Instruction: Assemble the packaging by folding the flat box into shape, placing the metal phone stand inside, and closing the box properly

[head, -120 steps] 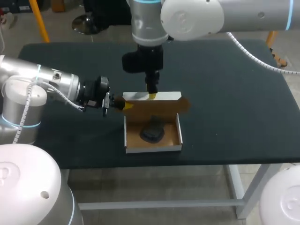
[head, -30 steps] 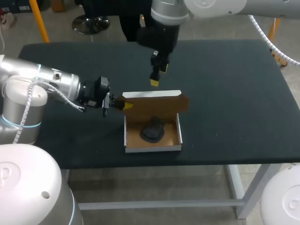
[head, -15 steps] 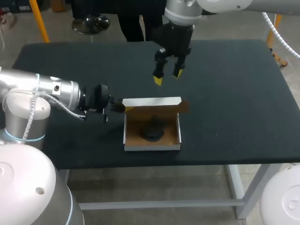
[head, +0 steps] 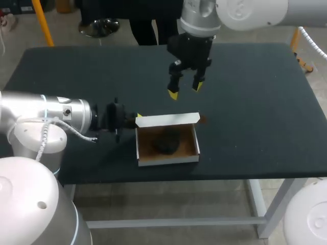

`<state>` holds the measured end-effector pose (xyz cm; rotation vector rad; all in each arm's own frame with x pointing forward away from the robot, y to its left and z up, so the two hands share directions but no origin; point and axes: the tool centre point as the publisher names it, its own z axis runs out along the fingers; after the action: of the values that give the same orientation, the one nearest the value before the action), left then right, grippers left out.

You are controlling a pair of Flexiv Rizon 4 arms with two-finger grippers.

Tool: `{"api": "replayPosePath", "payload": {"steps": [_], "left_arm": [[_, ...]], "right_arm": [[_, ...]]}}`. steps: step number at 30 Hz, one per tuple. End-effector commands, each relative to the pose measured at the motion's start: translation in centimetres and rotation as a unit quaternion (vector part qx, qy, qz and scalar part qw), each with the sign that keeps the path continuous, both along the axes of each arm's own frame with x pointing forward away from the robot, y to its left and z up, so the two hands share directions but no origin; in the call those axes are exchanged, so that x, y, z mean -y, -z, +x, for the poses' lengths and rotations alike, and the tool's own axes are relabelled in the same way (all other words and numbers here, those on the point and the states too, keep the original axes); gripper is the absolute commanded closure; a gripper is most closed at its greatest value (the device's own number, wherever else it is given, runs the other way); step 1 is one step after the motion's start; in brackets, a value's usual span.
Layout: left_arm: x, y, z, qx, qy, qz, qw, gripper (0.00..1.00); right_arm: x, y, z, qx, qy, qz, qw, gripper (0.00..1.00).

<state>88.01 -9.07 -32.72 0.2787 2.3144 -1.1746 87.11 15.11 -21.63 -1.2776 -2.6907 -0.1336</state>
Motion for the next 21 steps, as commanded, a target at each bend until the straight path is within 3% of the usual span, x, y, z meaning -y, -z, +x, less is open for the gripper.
{"api": "replayPosePath", "payload": {"steps": [1,9,13,18,21], "left_arm": [[0.1,0.2,-0.3,0.005,-0.005,-0.004,1.000,1.00],[0.1,0.2,-0.3,0.005,-0.005,-0.004,1.000,1.00],[0.1,0.3,-0.8,0.032,-0.001,-0.004,0.999,1.00],[0.0,0.4,-1.5,0.066,-0.004,0.000,0.998,1.00],[0.1,0.7,-1.9,0.082,-0.003,0.004,0.997,1.00]], "right_arm": [[0.1,0.0,-0.1,0.001,0.000,0.001,1.000,0.00],[0.1,0.0,-0.1,0.001,0.000,0.001,1.000,0.00],[0.2,0.1,-0.3,-0.027,0.051,-0.007,0.998,0.00],[1.6,0.6,-1.0,-0.083,0.132,-0.001,0.988,0.00],[2.5,1.1,-1.8,-0.099,0.164,0.005,0.982,0.00]]}}
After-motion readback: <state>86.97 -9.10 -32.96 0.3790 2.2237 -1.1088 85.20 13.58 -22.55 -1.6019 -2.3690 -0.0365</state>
